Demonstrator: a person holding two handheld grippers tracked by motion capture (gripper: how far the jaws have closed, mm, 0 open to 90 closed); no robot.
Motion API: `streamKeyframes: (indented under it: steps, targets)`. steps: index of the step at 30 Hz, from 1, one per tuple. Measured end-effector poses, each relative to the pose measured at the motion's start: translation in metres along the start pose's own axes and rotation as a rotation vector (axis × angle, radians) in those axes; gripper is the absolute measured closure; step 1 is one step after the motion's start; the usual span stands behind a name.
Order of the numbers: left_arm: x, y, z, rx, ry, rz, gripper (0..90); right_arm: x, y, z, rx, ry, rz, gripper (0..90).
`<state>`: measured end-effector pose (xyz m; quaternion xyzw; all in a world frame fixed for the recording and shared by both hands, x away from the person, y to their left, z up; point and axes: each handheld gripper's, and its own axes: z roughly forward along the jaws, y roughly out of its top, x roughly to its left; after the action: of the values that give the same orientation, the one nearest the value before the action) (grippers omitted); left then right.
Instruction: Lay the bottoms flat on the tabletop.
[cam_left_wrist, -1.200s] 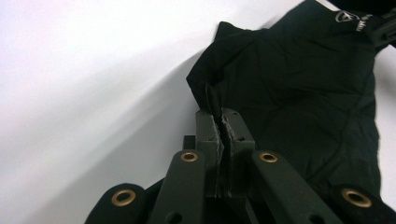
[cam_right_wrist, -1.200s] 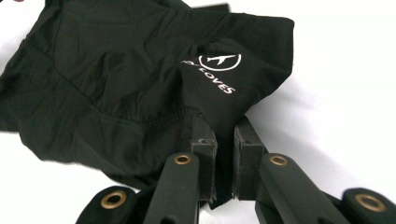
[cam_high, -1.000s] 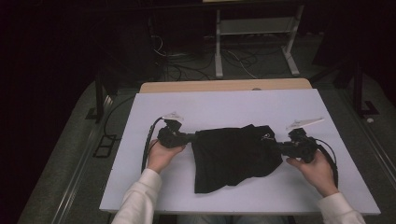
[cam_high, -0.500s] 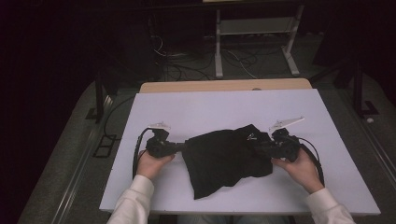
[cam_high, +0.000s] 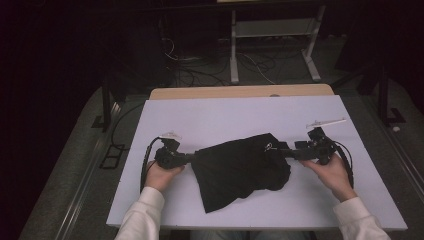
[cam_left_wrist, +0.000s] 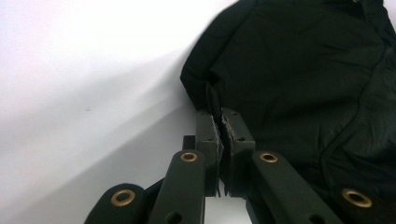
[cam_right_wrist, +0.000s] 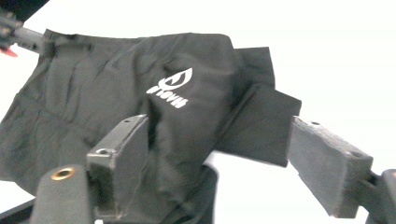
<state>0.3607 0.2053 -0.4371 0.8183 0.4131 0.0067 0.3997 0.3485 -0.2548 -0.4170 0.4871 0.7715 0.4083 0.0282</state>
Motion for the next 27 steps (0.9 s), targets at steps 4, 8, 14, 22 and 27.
streamKeyframes:
  steps: [4, 8, 14, 22, 27]
  targets:
    - [0.006, 0.000, 0.000, -0.010, 0.017, -0.013, 85.2, -0.012, 0.007, 0.007, 0.004, 0.018, 0.059, 20.0]
    - [0.009, -0.001, 0.000, -0.014, 0.026, -0.016, 85.2, -0.018, 0.017, 0.016, 0.006, 0.040, 0.089, 24.6]
    - [0.010, 0.001, -0.001, -0.015, 0.036, -0.011, 85.2, -0.020, 0.031, 0.039, 0.039, 0.073, 0.112, 31.9]
    - [0.007, 0.012, 0.002, -0.007, 0.038, 0.013, 85.3, -0.017, 0.050, 0.079, 0.165, 0.188, 0.044, 77.8]
    - [0.005, 0.026, -0.001, -0.017, 0.039, 0.033, 85.5, -0.007, 0.062, 0.065, 0.106, 0.105, -0.035, 87.0]
